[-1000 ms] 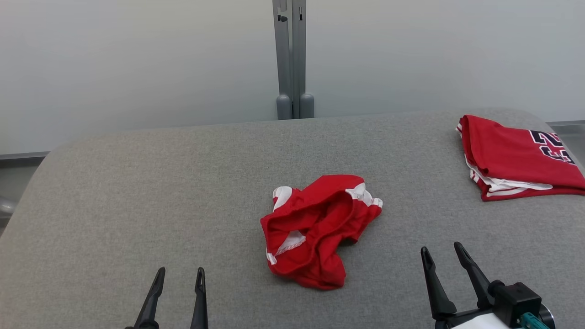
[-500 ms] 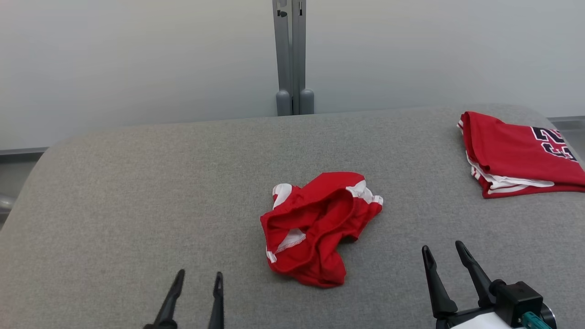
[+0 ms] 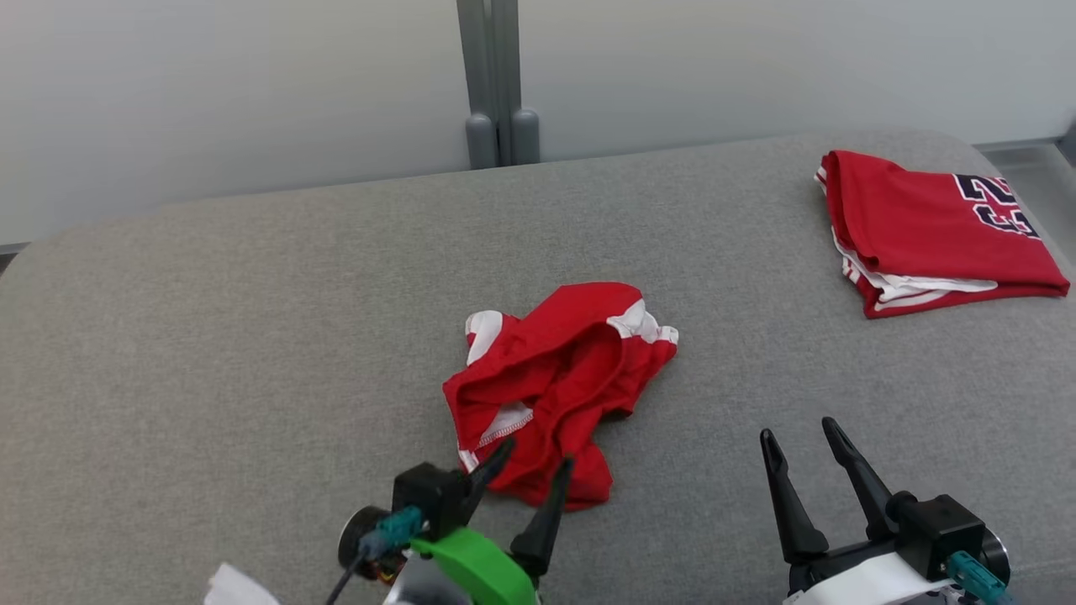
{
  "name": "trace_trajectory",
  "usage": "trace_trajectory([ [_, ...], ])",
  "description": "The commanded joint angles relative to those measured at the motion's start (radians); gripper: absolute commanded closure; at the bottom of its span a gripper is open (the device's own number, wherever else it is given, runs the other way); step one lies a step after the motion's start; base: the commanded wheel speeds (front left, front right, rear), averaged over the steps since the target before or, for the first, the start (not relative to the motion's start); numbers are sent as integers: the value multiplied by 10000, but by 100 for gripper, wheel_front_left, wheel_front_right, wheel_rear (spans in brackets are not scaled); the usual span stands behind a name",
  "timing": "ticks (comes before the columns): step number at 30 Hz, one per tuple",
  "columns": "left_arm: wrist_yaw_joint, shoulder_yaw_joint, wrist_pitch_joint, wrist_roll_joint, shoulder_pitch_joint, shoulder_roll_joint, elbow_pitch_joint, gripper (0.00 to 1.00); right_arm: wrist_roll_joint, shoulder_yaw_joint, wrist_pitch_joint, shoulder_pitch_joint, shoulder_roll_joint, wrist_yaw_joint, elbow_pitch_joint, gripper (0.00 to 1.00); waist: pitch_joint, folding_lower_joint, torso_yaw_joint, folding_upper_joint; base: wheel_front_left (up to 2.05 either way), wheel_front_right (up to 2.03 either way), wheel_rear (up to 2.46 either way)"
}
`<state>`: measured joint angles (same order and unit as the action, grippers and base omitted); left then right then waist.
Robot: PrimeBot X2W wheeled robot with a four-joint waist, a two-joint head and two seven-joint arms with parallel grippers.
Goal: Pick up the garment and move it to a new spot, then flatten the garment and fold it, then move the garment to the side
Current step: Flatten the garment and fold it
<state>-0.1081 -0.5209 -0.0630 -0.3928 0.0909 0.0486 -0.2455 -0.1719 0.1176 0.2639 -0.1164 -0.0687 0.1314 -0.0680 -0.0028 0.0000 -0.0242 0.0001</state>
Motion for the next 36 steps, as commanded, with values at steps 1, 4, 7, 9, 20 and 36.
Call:
trace_trajectory([
  [1, -55, -150, 270, -499, 404, 36, 74, 0, 77, -3, 1, 218, -23, -16, 53, 0, 549, 0, -472, -1, 0, 0, 0],
  [4, 46, -397, 930, -1709, 1021, 44, 247, 0, 92, -40, 1, 379, -33, -16, 89, 0, 971, 0, -764, -1, 0, 0, 0],
  [7, 277, -518, 1427, -2591, 1630, 41, 271, 0, 108, -68, 1, 526, -34, -16, 110, 0, 1272, 0, -991, -1, 0, 0, 0],
  [9, 474, -592, 1698, -3162, 1973, 41, 238, 0, 98, -80, 1, 647, -32, -16, 145, 0, 1467, 0, -1112, -1, 0, 0, 0],
  [20, 1176, -885, 2295, -5898, 3879, 42, -255, 0, 4, -83, 1, 1223, 17, -16, 272, 0, 2532, 0, -1413, -1, 0, 0, 0],
  [36, 1475, -906, 1798, -6769, 5158, 82, -947, 100, -8, -71, 1, 1589, 123, -17, 199, 0, 3090, 0, -1454, -1, 0, 0, 0],
])
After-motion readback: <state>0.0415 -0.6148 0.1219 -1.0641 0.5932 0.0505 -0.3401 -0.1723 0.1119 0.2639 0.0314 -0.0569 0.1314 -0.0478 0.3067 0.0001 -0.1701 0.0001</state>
